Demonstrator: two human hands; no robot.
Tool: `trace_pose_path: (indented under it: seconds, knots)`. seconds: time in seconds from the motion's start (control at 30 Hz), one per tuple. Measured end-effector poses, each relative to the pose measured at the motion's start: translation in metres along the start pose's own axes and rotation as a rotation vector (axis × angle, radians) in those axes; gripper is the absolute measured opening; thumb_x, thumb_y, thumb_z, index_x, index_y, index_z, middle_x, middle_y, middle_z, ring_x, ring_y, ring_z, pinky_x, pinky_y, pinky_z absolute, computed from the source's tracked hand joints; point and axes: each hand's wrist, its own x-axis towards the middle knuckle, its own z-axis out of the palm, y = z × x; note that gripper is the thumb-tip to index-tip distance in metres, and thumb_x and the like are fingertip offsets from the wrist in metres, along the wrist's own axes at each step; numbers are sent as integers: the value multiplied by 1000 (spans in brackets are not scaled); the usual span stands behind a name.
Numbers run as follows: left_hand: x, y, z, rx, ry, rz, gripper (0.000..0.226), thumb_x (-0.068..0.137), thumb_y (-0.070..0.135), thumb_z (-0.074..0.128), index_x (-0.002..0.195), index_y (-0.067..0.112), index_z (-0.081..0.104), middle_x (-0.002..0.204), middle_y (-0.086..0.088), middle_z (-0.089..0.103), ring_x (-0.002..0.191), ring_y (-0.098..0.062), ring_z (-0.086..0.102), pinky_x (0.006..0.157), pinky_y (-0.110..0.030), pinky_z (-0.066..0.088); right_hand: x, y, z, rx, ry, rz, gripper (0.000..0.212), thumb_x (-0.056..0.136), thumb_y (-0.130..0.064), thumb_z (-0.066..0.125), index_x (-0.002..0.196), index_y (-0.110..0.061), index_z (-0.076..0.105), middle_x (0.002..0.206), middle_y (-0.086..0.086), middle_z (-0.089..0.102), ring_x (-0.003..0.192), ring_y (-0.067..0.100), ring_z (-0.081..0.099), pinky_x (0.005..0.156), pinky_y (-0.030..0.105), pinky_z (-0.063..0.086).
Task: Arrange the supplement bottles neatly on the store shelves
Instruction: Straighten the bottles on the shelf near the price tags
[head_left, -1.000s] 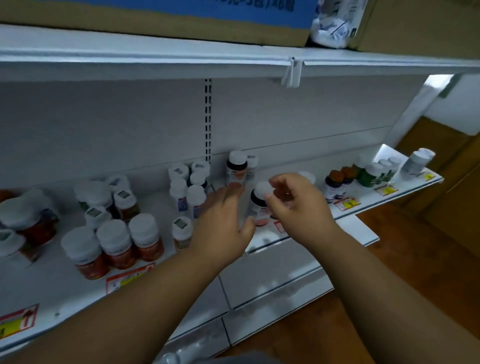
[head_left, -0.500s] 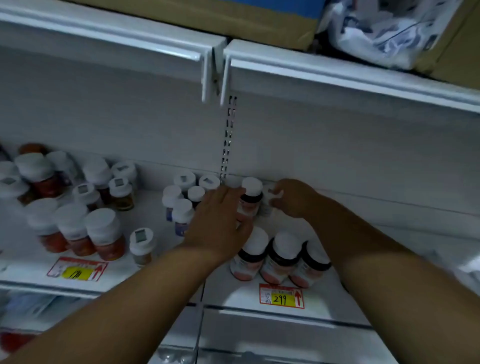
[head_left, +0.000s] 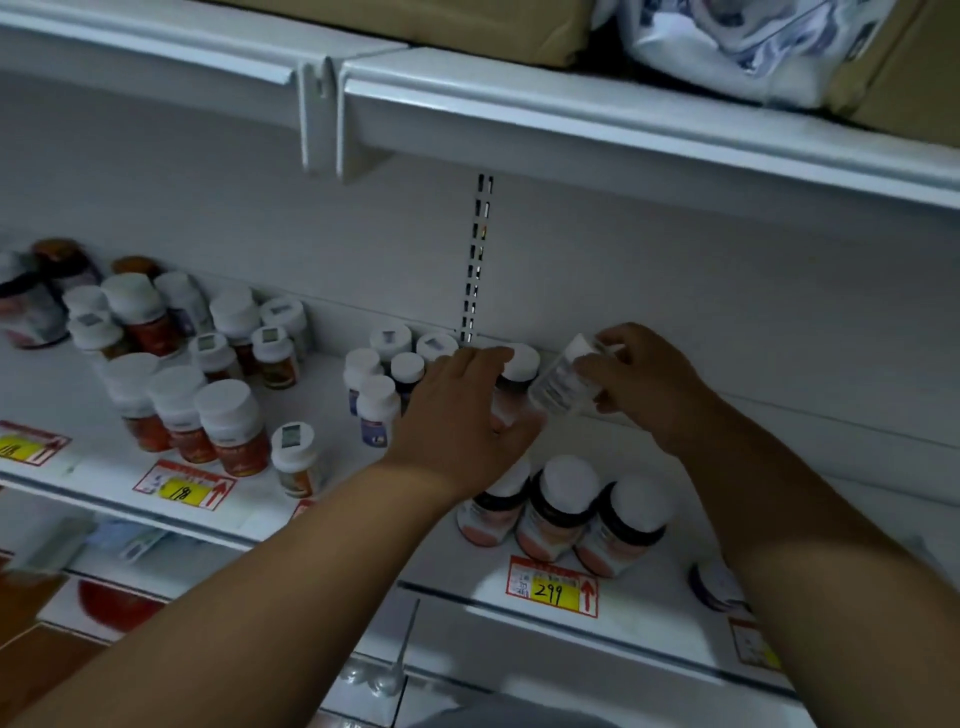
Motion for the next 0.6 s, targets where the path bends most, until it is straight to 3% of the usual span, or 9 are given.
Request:
trace_pose_path:
  seconds: [0.07, 0.13, 0.23, 0.3, 0.37, 0.4, 0.53, 0.6]
  knots:
    - [-4, 7, -1, -40, 1, -8, 80, 75, 64, 64, 138, 21, 43, 127, 2, 53, 117, -17, 45, 97, -26, 33, -21, -18, 1, 157, -75, 2, 42, 71, -51, 74, 87, -14, 63, 83, 7, 71, 72, 23, 71, 68, 44, 61]
    - [-12, 9, -2, -30, 23, 33, 78, 72, 61, 70, 134, 19, 48, 121, 1, 56, 110, -17, 49, 89, -24, 34, -41, -34, 8, 220, -164, 13, 62, 62, -69, 71, 77, -8, 66, 78, 11, 73, 73, 26, 72, 66, 42, 61]
    - [-24, 3, -14, -132, 38, 56, 61, 73, 49, 77, 123, 23, 54, 107, 10, 62, 97, -8, 56, 75, -18, 37, -65, -47, 23, 309, -188, 32, 76, 53, -81, 68, 83, -11, 65, 84, 8, 74, 79, 24, 73, 67, 38, 60]
    - [-33, -1, -27, -357, -18, -41, 48, 74, 51, 69, 117, 35, 53, 101, 22, 64, 91, 6, 58, 70, -7, 41, -76, -53, 33, 430, -183, 39, 66, 67, -71, 68, 100, -14, 60, 100, 8, 70, 86, 21, 72, 69, 34, 59]
    - [-40, -7, -38, -551, -82, -121, 38, 79, 49, 58, 115, 36, 51, 97, 24, 66, 88, 10, 60, 68, -4, 41, -89, -60, 42, 544, -213, 18, 32, 89, -44, 61, 111, -20, 61, 111, 8, 67, 94, 23, 70, 73, 33, 57]
    - [-44, -11, -42, -635, -105, -137, 36, 81, 44, 54, 116, 33, 51, 96, 23, 67, 88, 9, 61, 69, -5, 43, -96, -63, 47, 589, -218, 15, 25, 92, -33, 58, 113, -21, 62, 111, 9, 68, 96, 25, 69, 73, 34, 56]
    - [-63, -19, -61, -809, -236, -60, 38, 87, 34, 47, 123, 23, 50, 103, 11, 67, 91, 0, 62, 77, -18, 47, -131, -74, 65, 645, -41, 17, 20, 91, -12, 61, 110, -10, 64, 96, 11, 70, 83, 24, 68, 66, 33, 55]
    - [-76, -21, -64, -861, -326, -7, 40, 90, 33, 47, 127, 20, 47, 100, 18, 67, 89, 1, 62, 74, -16, 48, -150, -75, 72, 660, 71, 38, 21, 89, -10, 62, 110, -8, 64, 92, 9, 70, 79, 20, 68, 63, 32, 54]
